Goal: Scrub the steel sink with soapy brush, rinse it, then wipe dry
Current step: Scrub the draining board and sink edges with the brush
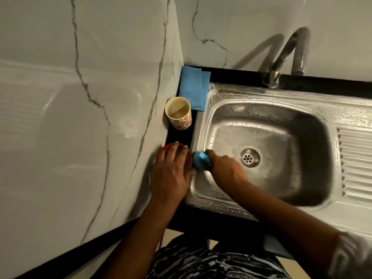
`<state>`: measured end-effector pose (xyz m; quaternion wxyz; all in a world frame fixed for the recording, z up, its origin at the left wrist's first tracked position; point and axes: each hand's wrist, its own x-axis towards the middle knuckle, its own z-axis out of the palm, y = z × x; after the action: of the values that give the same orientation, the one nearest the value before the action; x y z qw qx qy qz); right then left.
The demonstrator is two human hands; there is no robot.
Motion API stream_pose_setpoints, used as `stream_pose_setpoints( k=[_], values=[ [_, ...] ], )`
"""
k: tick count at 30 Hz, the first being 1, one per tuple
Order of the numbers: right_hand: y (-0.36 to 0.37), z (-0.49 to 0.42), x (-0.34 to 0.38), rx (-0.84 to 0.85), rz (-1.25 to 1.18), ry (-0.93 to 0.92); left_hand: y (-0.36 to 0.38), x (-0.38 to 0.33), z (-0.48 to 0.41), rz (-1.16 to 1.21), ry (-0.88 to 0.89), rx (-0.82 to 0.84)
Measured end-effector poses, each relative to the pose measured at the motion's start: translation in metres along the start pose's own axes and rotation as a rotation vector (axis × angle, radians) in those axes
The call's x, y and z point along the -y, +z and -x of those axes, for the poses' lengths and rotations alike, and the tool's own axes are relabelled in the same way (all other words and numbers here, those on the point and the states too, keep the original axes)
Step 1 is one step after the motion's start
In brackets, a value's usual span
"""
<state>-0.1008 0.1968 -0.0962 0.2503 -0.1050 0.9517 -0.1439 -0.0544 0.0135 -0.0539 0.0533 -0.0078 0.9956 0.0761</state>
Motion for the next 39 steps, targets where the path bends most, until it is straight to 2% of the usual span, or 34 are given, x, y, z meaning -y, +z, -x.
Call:
stream_pose_setpoints(
  k=[3,8,11,15,21,24,27,32,35,39],
  values=[
    [0.01,0.011,0.005,0.015,0.021,-0.001,-0.007,0.0,-0.001,-0.03,-0.028,0.039],
    [-0.017,-0.036,0.003,-0.21,0.004,0.042,-0.015,-0.003,-0.003,-0.033,-0.094,0.072],
    [-0.037,-0.071,-0.003,-0.284,-0.019,0.106,-0.017,-0.004,-0.004,-0.057,-0.125,0.108],
    [-0.037,-0.07,-0.003,-0.269,-0.073,0.105,-0.017,-0.004,-0.003,-0.064,-0.119,0.089],
    [-0.011,-0.017,-0.008,-0.082,0.009,-0.018,-0.011,-0.002,0.0,-0.05,-0.109,0.054],
    [-0.029,-0.043,-0.013,-0.159,0.04,-0.04,-0.003,-0.001,0.001,-0.015,-0.089,0.022],
    [-0.063,-0.096,-0.019,-0.276,0.041,0.02,0.008,-0.001,0.005,0.01,-0.04,-0.017],
    [-0.115,-0.167,-0.027,-0.322,0.075,0.109,0.025,0.001,0.015,0.068,0.009,-0.098],
    [-0.125,-0.17,-0.056,-0.355,0.031,0.197,0.026,-0.005,0.018,0.083,0.038,-0.126],
    [-0.118,-0.147,-0.101,-0.417,-0.033,0.35,0.027,-0.014,0.019,0.093,0.072,-0.086]
  ],
)
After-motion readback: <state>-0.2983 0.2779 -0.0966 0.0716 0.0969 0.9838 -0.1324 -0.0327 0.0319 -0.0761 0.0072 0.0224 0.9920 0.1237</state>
